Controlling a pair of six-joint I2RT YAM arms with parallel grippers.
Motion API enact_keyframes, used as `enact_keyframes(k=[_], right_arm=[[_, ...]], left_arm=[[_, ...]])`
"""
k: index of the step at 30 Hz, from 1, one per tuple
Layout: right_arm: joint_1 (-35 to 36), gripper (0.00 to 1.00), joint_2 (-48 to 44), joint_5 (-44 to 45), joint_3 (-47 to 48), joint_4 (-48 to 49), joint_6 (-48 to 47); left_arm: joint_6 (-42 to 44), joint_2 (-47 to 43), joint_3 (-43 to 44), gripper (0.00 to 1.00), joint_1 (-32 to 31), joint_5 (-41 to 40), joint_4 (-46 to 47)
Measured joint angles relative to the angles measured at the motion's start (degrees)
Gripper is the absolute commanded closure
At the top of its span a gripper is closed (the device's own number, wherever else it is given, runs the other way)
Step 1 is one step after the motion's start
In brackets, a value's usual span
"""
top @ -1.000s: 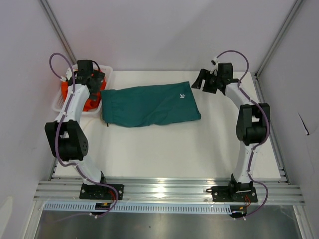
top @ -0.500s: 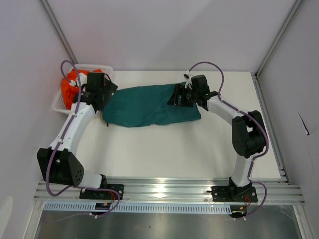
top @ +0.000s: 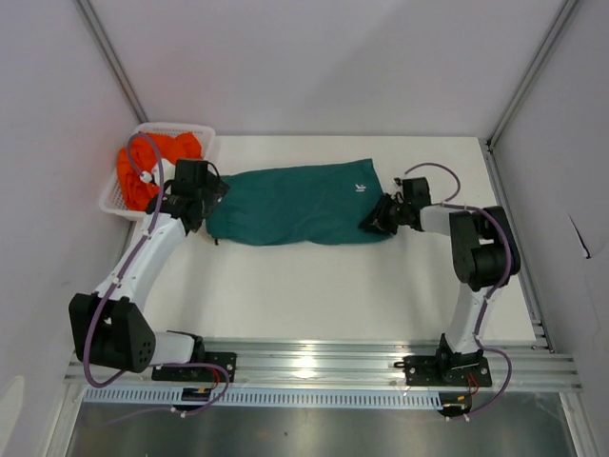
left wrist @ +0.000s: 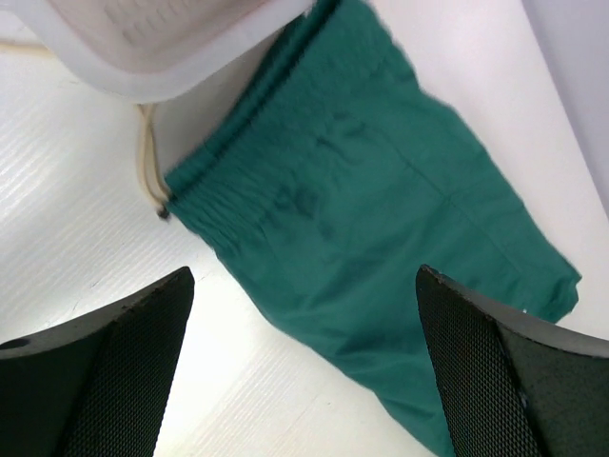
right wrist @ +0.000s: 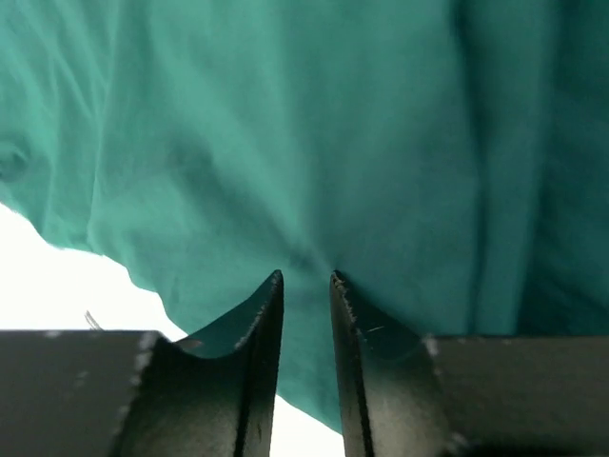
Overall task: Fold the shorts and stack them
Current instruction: Fold the shorts
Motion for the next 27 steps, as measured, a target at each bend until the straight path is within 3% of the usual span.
enact_keyframes(k=[6,12,15,20,27], right_arm=[[-10.64,0.73,-9.29,1.84,-10.93,-0.98,0.15],[-14.95,0.61,-13.68,4.98,-6.99,-7.39,-3.17],[-10.95,0.54,-15.50,7.91,-2.97,-9.92,-4.92],[0.50,0.53,-16.41,8.98,3.61,-11.52,-7.48],[12.28,0.53,-8.50,7.52,12.87,-10.47,-8.24]], left_arm=[[0.13,-0.92,-0.11,0.01,-1.09,-1.22,0.96],[1.57,0.76,-0.17,0.01,-3.21,-1.18,2.97],[3.67,3.43,-0.17,0.01,-3.50,0.17,4.15],[8.20,7.76,-0.17,0.01,-3.52,3.65,6.54],[12.96,11.43,-0.72,0.03,-0.17,11.76,12.50]])
